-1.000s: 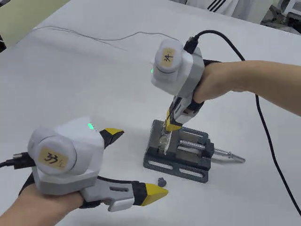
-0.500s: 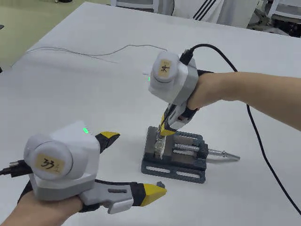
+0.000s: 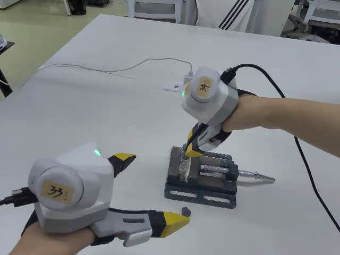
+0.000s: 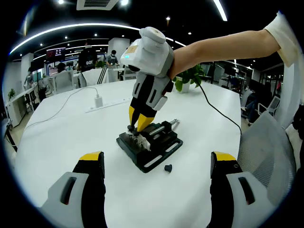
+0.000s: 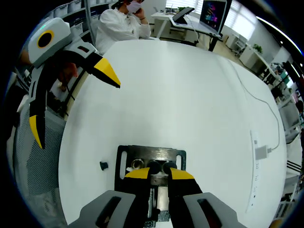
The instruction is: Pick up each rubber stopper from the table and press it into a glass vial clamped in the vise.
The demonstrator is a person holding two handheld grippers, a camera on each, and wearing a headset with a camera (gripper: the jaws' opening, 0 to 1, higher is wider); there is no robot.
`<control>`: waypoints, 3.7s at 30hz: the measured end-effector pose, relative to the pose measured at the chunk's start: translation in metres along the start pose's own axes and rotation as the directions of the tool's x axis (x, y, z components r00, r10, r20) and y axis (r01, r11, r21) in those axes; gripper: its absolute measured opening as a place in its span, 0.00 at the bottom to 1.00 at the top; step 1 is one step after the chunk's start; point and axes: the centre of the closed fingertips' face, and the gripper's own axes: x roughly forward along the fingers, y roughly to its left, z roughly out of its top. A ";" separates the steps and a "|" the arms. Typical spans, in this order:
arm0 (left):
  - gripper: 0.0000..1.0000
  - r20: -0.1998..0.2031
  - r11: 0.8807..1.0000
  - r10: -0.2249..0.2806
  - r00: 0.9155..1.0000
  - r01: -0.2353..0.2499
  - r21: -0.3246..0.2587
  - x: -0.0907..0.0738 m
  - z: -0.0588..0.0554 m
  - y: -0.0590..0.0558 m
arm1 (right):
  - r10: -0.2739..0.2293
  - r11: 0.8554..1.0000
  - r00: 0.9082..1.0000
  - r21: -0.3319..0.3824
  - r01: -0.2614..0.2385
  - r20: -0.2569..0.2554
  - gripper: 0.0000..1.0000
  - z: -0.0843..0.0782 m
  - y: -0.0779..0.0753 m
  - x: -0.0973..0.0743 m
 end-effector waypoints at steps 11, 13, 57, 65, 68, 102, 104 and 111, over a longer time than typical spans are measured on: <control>0.91 -0.012 1.000 0.004 1.000 -0.004 -0.003 -0.006 -0.006 -0.002 | -0.010 0.999 0.996 0.037 0.006 0.091 0.45 -0.010 0.019 -0.003; 0.92 -0.013 1.000 0.004 1.000 -0.004 -0.003 -0.007 -0.007 -0.002 | -0.005 0.999 0.992 0.051 -0.002 0.128 0.50 -0.008 0.025 -0.004; 0.91 -0.029 1.000 0.013 0.999 -0.014 -0.013 -0.026 -0.025 -0.001 | 0.086 0.993 0.957 0.056 -0.105 0.277 0.20 -0.010 0.109 0.015; 0.91 -0.032 0.999 0.022 0.999 -0.023 -0.028 -0.028 -0.030 0.000 | 0.104 0.992 0.966 0.044 -0.118 0.235 0.11 -0.018 0.110 0.029; 0.91 -0.033 0.999 0.024 0.999 -0.025 -0.031 -0.029 -0.031 0.000 | 0.110 0.991 0.967 0.045 -0.123 0.228 0.07 -0.020 0.110 0.032; 0.90 -0.034 0.999 0.015 0.999 -0.017 -0.030 -0.027 -0.033 -0.005 | 0.099 0.991 0.979 0.072 -0.113 0.181 0.00 -0.018 0.112 0.041; 0.90 -0.031 1.000 0.013 0.999 -0.014 -0.028 -0.027 -0.032 -0.007 | 0.094 0.991 0.979 0.079 -0.110 0.183 0.00 -0.018 0.112 0.041; 0.90 -0.025 1.000 0.013 1.000 -0.013 -0.025 -0.027 -0.030 -0.009 | 0.078 0.984 0.974 0.139 -0.109 0.215 0.00 -0.016 0.109 0.040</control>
